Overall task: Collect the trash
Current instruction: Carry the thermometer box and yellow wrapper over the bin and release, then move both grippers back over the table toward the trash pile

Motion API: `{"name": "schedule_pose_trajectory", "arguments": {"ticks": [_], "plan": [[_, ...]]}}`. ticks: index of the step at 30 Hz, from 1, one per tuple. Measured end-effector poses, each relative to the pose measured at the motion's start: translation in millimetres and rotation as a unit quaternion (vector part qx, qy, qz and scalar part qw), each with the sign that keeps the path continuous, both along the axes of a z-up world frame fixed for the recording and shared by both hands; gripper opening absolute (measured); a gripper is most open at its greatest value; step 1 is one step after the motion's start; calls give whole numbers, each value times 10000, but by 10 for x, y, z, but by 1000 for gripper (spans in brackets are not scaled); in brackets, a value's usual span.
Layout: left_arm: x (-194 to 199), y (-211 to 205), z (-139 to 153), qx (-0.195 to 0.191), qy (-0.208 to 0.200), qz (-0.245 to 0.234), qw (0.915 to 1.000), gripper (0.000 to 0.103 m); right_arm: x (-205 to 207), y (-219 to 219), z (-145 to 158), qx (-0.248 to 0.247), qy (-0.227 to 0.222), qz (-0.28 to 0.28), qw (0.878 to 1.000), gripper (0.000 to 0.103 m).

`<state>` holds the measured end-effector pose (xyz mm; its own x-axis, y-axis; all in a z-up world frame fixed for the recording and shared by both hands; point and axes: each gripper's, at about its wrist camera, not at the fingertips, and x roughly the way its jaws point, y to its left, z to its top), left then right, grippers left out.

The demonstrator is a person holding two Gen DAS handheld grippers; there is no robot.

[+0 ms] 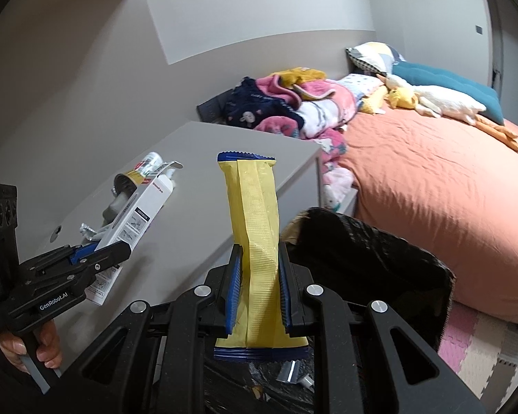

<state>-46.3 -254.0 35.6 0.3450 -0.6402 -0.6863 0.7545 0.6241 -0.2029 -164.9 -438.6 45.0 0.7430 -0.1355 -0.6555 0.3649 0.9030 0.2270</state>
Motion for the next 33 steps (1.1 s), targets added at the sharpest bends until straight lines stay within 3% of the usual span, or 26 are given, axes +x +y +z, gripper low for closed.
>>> {"name": "schedule_pose_trajectory", "arguments": {"ticks": [12,14,15,16,17,18,24,33], "plan": [[-291,-561,-155,203,161,-668,9974,28,-379,-405,-129,161,86,-514,9985,21],[-337,-631,-175,285,177,-786,9963,29,-439,-459,-150,207,80,-603,9979,27],[-363,-671,-193,348,198,-881,9953,35,-463,-473,-152,229,57,-641,9977,43],[-384,-697,-206,405,207,-904,9949,69,-496,-495,-151,253,16,-701,9972,63],[-401,-712,-207,416,180,-863,9952,88,-532,-516,-143,254,-5,-815,9964,68],[-412,-702,-193,355,123,-825,9959,96,-567,-534,-134,233,-49,-888,9958,68],[-451,-717,-157,359,-46,-881,9955,96,-673,-623,-113,175,-111,-1123,9935,71],[-329,-562,-135,337,-69,-639,9974,96,-541,-502,-113,136,-110,-905,9957,71]]}}
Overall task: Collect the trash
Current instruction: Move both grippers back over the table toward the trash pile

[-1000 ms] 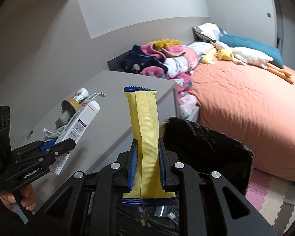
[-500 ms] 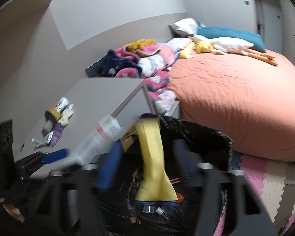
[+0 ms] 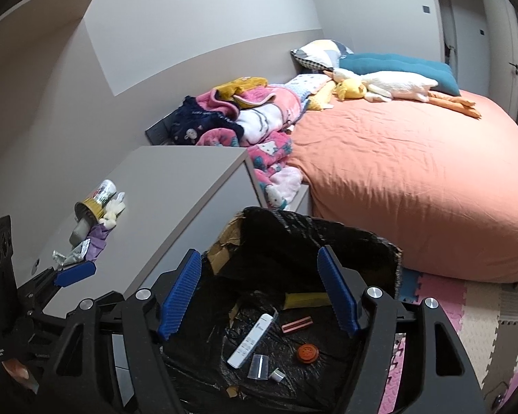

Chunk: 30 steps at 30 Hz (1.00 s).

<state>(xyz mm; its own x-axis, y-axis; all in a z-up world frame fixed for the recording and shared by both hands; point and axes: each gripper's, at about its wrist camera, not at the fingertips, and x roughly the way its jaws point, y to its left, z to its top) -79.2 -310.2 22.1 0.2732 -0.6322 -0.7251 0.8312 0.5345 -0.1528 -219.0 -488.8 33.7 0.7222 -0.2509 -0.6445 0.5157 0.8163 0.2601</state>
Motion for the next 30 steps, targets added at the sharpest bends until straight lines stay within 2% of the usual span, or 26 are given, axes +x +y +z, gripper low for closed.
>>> {"name": "schedule_pose_trajectory", "arguments": {"ticks": [17,30], "plan": [[483,641,41,-5,-94,754,9971,96,655,511,40,-47,-17,707,9975,71],[976,1252,-26,34,2,1611,9869,96,1199,870,18,-85,43,1221,9925,71]]}}
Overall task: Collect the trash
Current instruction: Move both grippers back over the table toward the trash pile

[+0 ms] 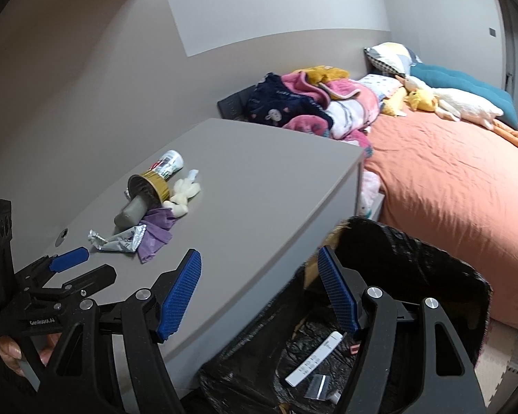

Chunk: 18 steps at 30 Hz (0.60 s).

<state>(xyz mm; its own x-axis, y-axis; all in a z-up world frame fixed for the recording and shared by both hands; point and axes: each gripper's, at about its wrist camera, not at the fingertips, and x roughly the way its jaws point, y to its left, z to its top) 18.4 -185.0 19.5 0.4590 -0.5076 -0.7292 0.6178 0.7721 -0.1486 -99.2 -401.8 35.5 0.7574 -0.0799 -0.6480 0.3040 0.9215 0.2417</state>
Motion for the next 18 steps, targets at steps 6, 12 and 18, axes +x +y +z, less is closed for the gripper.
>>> {"name": "schedule_pose_trajectory", "arguments": {"ticks": [6,12,18], "plan": [[197,236,-59,59,17,321,9995,96,255,159,-60,18,71,269,9996,71],[396,389,-138,167,-3,575,9982,96,475,269,-146,96,152,430,9989,71],[629,481,-265,256,51,771,9967,96,709,357,-233,180,244,588,9978,71]]}}
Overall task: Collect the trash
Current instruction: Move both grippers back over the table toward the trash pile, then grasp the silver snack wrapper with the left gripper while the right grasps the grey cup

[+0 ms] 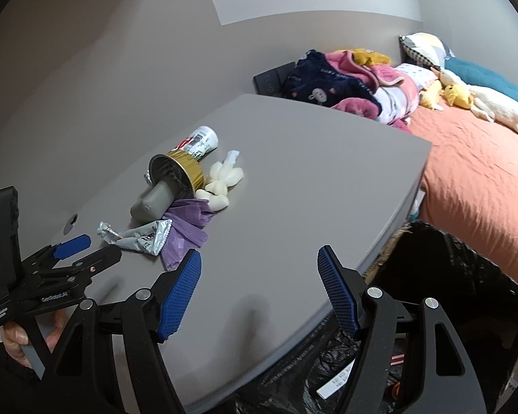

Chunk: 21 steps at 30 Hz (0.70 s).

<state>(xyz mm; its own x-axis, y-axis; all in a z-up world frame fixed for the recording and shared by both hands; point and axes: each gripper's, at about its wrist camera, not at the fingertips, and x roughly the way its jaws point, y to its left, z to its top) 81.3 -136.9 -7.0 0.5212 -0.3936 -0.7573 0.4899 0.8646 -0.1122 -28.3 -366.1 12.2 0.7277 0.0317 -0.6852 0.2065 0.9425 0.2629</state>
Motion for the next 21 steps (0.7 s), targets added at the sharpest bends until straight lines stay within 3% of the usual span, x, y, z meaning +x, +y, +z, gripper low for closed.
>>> {"name": "schedule_pose_trajectory", "arguments": {"ticks": [12,15,20,21], "plan": [[360,47,-262,249,105,139,9995,95,376,213,-100,76,74,264,9996,71],[414,50,-320,322,131,151,9993,80,443,264,-120,78,99,320,9994,71],[436,47,-341,407,-34,65,9991,71,529,364,-126,49,109,406,9991,71],[427,47,-346,431,-59,41,9990,52,548,384,-125,47,112,422,9990,71]]}}
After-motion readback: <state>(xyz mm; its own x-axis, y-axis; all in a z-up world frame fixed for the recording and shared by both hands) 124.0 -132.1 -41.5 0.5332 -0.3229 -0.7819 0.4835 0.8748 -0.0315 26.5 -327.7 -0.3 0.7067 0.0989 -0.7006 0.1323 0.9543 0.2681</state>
